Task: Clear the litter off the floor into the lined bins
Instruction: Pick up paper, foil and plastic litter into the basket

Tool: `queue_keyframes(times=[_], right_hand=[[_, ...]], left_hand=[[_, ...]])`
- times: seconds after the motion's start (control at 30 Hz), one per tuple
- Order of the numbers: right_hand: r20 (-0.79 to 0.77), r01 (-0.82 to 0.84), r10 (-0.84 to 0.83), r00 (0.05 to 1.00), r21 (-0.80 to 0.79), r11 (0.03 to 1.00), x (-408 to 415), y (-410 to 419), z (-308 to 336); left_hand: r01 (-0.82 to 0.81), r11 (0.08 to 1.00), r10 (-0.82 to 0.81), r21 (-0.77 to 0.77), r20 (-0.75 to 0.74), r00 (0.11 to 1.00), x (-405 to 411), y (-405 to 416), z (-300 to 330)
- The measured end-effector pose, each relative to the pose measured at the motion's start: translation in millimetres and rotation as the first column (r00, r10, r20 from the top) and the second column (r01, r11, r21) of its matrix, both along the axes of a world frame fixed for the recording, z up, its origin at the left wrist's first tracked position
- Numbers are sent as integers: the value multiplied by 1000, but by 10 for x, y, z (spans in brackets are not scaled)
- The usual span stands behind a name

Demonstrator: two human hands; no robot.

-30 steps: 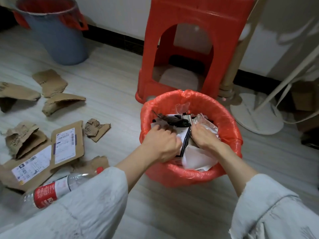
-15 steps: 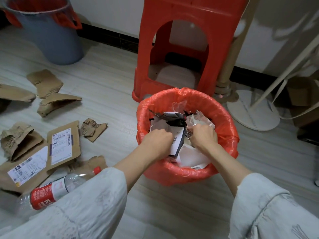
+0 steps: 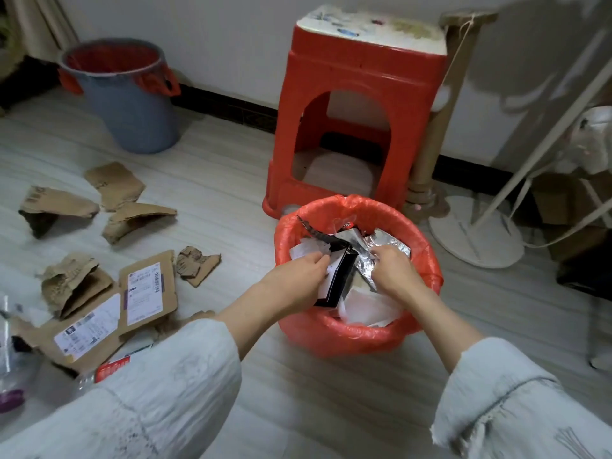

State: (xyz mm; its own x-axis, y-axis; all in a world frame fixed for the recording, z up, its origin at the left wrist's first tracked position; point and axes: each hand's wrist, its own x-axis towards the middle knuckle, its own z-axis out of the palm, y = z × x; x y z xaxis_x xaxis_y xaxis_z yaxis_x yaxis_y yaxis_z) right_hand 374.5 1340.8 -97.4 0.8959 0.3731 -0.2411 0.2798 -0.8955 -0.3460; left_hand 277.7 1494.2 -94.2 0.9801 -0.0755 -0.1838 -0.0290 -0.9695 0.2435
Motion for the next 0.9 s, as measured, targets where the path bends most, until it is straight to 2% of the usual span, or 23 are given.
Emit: queue_keyframes(times=[0.13, 0.23, 0.53, 0.73, 0.9], right_hand=[[68, 1, 1, 998, -40, 999, -131, 30, 180], [99, 1, 0, 995, -13, 1000, -244, 68, 313], [140, -226, 213, 967, 90, 970, -947, 425, 801], [76, -404, 398, 914, 86, 911, -1567, 899, 735], [-41, -509, 511, 859, 48, 860, -1921, 1370, 380]], left_hand=[[20, 997, -19, -76, 20, 1000, -89, 74, 172], [-17, 991, 16, -133, -5, 1000, -160, 69, 374], [-204, 950, 212, -237, 7, 977, -832, 444, 783], [-408, 868, 412, -282, -49, 910, -1650, 874, 733], [-546, 792, 527, -273, -146, 837, -2273, 1257, 440]])
